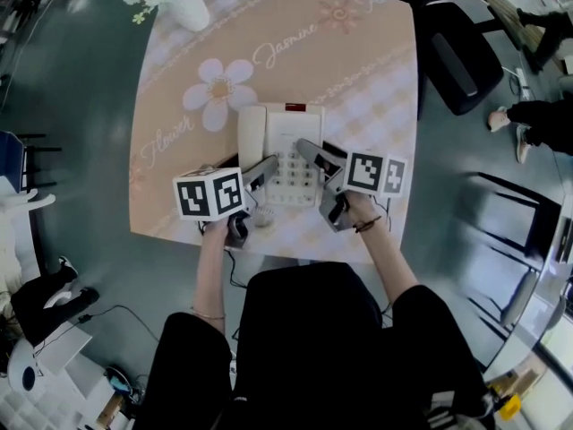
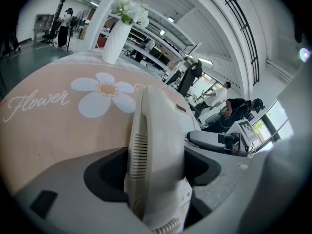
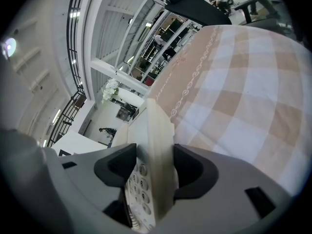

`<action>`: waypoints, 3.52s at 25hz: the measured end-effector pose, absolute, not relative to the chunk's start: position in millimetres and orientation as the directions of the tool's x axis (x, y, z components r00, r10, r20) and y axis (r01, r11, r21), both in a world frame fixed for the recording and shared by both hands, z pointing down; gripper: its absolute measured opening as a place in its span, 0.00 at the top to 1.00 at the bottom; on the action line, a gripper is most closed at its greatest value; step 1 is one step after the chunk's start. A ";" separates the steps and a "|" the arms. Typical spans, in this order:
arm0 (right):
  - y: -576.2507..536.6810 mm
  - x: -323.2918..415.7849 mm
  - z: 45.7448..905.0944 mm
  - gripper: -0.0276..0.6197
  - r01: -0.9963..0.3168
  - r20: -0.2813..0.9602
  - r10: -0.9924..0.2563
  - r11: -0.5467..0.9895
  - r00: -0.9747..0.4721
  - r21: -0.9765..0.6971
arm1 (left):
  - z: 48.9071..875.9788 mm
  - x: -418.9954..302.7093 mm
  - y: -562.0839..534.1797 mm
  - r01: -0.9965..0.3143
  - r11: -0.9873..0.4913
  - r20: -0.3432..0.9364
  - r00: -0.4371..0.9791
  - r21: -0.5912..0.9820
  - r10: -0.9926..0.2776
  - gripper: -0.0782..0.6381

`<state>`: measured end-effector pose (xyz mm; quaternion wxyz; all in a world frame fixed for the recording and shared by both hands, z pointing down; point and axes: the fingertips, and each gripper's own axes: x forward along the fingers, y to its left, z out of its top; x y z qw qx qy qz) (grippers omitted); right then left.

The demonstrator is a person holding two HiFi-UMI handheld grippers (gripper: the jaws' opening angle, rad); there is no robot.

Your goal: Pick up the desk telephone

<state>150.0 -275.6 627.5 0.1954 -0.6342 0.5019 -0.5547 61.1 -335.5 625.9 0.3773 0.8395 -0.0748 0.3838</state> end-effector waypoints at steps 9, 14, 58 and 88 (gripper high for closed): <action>-271.5 148.9 617.8 0.61 -0.423 0.513 -0.851 -0.425 -0.116 -0.800 | 615.6 57.2 -329.7 -0.445 -0.681 0.709 0.687 0.582 0.157 0.44; -266.5 147.3 600.4 0.61 -0.426 0.493 -0.862 -0.405 -0.116 -0.809 | 597.3 55.0 -324.3 -0.445 -0.694 0.711 0.690 0.566 0.138 0.44; -214.2 138.7 436.2 0.61 -0.548 0.332 -0.941 -0.247 -0.061 -0.800 | 435.8 43.9 -272.3 -0.374 -0.779 0.607 0.795 0.503 0.010 0.44; -215.9 135.1 408.3 0.61 -0.581 0.302 -0.951 -0.206 -0.072 -0.787 | 411.7 39.3 -272.7 -0.367 -0.784 0.568 0.822 0.500 -0.022 0.44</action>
